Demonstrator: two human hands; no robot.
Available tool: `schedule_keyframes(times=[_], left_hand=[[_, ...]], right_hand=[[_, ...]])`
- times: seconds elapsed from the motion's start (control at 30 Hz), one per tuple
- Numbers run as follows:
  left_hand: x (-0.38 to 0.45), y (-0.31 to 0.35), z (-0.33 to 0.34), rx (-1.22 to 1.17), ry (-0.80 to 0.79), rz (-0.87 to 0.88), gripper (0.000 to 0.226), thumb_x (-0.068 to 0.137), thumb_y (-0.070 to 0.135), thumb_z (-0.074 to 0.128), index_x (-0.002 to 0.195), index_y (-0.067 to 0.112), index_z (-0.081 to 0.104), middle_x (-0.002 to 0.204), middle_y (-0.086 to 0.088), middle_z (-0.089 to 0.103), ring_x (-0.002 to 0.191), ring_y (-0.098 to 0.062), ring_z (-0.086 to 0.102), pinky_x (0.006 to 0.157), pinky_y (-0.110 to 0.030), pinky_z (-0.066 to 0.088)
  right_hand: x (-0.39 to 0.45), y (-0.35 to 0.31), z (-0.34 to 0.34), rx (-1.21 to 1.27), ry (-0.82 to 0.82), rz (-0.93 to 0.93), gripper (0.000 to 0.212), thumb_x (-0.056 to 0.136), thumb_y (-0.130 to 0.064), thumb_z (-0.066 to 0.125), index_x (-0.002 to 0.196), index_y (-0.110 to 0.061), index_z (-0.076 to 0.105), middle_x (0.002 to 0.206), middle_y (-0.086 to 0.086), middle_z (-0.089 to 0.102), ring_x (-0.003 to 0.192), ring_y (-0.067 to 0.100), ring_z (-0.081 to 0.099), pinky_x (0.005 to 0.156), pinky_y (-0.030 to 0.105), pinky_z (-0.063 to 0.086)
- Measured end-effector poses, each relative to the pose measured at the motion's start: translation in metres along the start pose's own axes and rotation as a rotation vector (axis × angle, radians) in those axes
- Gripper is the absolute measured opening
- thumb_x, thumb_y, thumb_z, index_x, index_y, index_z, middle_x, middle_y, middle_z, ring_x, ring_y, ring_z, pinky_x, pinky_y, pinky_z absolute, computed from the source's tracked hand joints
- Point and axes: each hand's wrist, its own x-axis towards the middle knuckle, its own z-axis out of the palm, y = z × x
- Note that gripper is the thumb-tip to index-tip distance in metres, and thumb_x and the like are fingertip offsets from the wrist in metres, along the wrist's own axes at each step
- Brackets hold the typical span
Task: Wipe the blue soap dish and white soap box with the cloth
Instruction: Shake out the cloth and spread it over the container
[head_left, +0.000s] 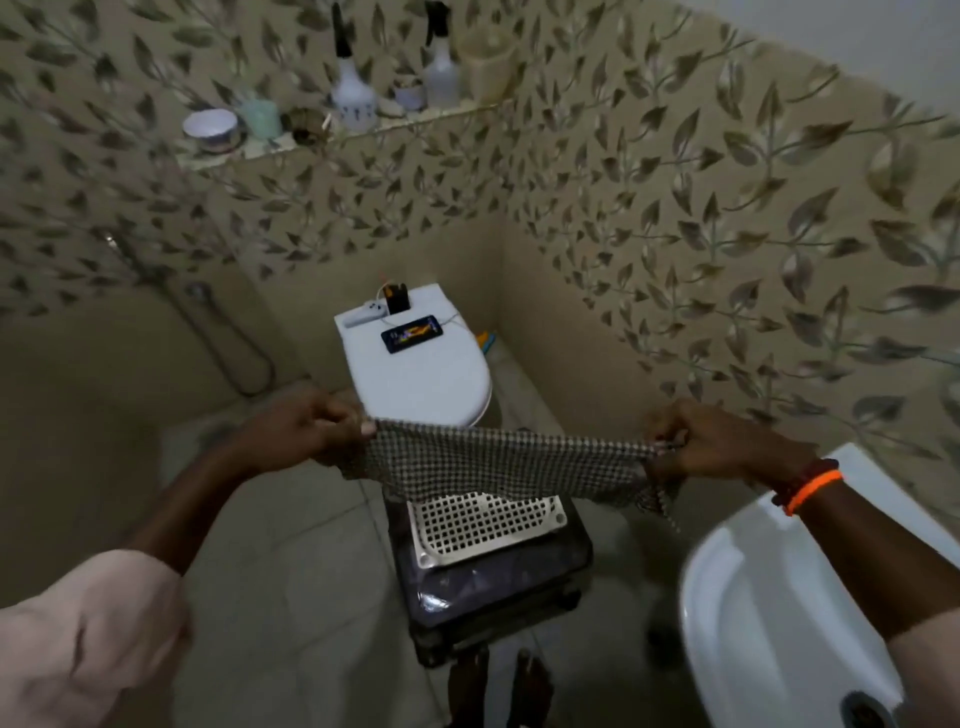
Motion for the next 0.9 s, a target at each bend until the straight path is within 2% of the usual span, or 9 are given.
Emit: schedule_keyframes(times=[0.07, 0.13, 0.2, 0.33, 0.4, 0.5, 0.67, 0.73, 0.9], left_hand=[[0.000, -0.009, 0.009, -0.128, 0.165, -0.046, 0.027, 0.088, 0.043, 0.076, 0.089, 0.017, 0.083, 0.084, -0.007, 0.080, 0.076, -0.021, 0.075, 0.067, -0.032, 0.058], [0.004, -0.018, 0.030, -0.297, 0.323, -0.139, 0.014, 0.088, 0.034, 0.077, 0.085, 0.022, 0.083, 0.081, 0.002, 0.080, 0.073, -0.010, 0.072, 0.062, -0.023, 0.053], [0.013, -0.027, 0.060, -0.448, 0.363, -0.225, 0.013, 0.092, 0.025, 0.073, 0.088, 0.014, 0.081, 0.083, -0.004, 0.079, 0.072, -0.014, 0.069, 0.062, -0.025, 0.051], [0.029, -0.035, 0.125, -0.638, 0.417, -0.396, 0.021, 0.097, 0.022, 0.067, 0.092, 0.003, 0.074, 0.082, -0.012, 0.074, 0.064, -0.016, 0.064, 0.060, -0.026, 0.049], [0.036, -0.032, 0.160, -0.674, 0.447, -0.421, 0.018, 0.099, 0.016, 0.064, 0.091, 0.003, 0.073, 0.083, -0.011, 0.072, 0.071, -0.018, 0.065, 0.066, -0.031, 0.051], [0.048, -0.027, 0.202, -0.805, 0.444, -0.498, 0.021, 0.102, 0.016, 0.059, 0.104, -0.001, 0.072, 0.094, -0.018, 0.072, 0.089, -0.026, 0.064, 0.077, -0.037, 0.050], [0.053, -0.026, 0.223, -0.846, 0.389, -0.532, 0.031, 0.083, 0.040, 0.082, 0.094, 0.011, 0.079, 0.090, -0.008, 0.080, 0.087, -0.024, 0.076, 0.083, -0.038, 0.061], [0.049, -0.032, 0.220, -0.827, 0.370, -0.522, 0.030, 0.081, 0.027, 0.086, 0.104, 0.010, 0.078, 0.101, -0.011, 0.080, 0.100, -0.029, 0.075, 0.090, -0.041, 0.062], [0.040, -0.054, 0.206, -0.766, 0.081, -0.428, 0.035, 0.087, -0.010, 0.070, 0.121, 0.001, 0.070, 0.121, -0.020, 0.073, 0.116, -0.036, 0.068, 0.100, -0.044, 0.056]], right_hand=[[0.016, 0.011, 0.010, 0.299, 0.119, 0.036, 0.011, 0.078, -0.017, 0.080, 0.075, -0.008, 0.075, 0.077, 0.011, 0.074, 0.069, 0.025, 0.066, 0.065, 0.041, 0.049], [0.036, 0.016, 0.029, 0.608, 0.177, 0.080, 0.008, 0.083, 0.001, 0.068, 0.076, 0.002, 0.073, 0.082, 0.023, 0.070, 0.075, 0.028, 0.061, 0.072, 0.045, 0.043], [0.054, 0.013, 0.054, 0.773, 0.247, 0.174, 0.008, 0.085, 0.001, 0.067, 0.083, 0.003, 0.074, 0.089, 0.028, 0.072, 0.079, 0.031, 0.065, 0.074, 0.047, 0.048], [0.078, -0.009, 0.103, 0.614, 0.439, 0.227, 0.012, 0.082, -0.023, 0.078, 0.084, -0.012, 0.077, 0.074, 0.001, 0.076, 0.059, -0.004, 0.066, 0.057, 0.018, 0.051], [0.081, -0.032, 0.131, 0.605, 0.440, 0.161, 0.010, 0.082, -0.019, 0.078, 0.082, -0.010, 0.073, 0.073, 0.004, 0.075, 0.059, -0.002, 0.066, 0.057, 0.017, 0.052], [0.085, -0.067, 0.179, 0.522, 0.392, 0.074, 0.011, 0.079, -0.012, 0.073, 0.089, -0.007, 0.070, 0.084, 0.012, 0.075, 0.080, 0.026, 0.071, 0.072, 0.035, 0.055], [0.088, -0.093, 0.228, 0.638, 0.045, -0.087, 0.049, 0.075, 0.004, 0.064, 0.122, -0.009, 0.067, 0.114, 0.010, 0.073, 0.107, 0.022, 0.069, 0.090, 0.030, 0.054], [0.091, -0.075, 0.234, 0.750, 0.003, -0.083, 0.045, 0.076, 0.009, 0.061, 0.118, -0.004, 0.070, 0.112, 0.011, 0.074, 0.104, 0.019, 0.070, 0.092, 0.030, 0.056], [0.113, -0.010, 0.235, 1.029, 0.187, 0.266, 0.034, 0.078, 0.028, 0.057, 0.107, 0.013, 0.066, 0.084, 0.009, 0.073, 0.072, 0.014, 0.066, 0.069, 0.025, 0.058]])
